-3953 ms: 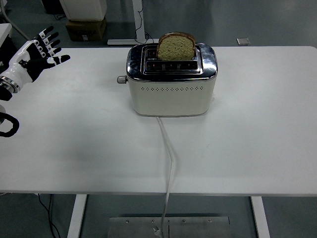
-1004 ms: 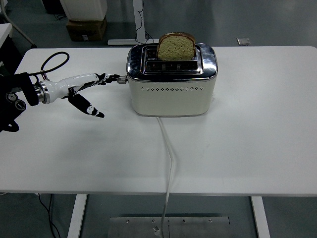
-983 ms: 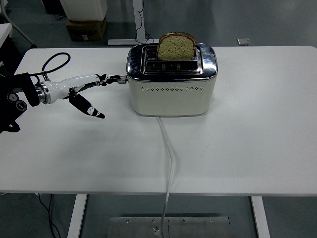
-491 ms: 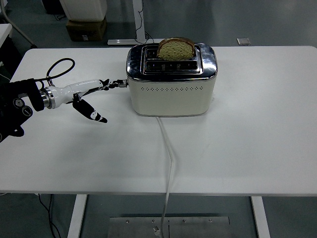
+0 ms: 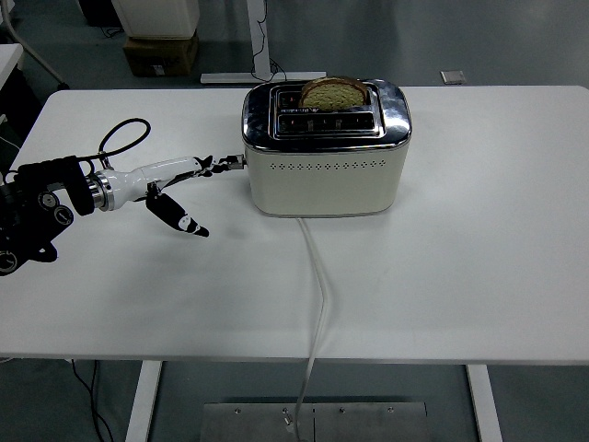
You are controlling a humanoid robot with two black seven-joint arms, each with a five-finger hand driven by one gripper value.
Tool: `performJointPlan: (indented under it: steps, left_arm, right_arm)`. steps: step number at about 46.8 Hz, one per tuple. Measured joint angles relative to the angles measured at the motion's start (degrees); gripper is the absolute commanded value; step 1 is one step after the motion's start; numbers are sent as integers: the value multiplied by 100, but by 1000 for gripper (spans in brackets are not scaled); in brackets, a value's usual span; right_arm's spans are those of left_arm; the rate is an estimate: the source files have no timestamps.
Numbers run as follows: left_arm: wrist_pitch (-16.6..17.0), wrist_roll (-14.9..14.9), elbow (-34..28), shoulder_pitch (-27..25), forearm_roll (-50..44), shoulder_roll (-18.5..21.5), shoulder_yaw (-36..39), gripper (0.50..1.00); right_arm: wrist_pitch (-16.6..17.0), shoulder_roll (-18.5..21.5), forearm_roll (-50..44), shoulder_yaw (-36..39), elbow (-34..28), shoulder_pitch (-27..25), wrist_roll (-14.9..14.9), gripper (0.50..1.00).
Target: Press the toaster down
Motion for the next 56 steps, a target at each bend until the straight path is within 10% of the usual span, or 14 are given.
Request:
performJointPlan:
  steps: [56]
  left_arm:
    - [61,-3,283,203,-664,41,-8,1000]
  right_arm:
    - [4,0,0,0,0,0,0,1000]
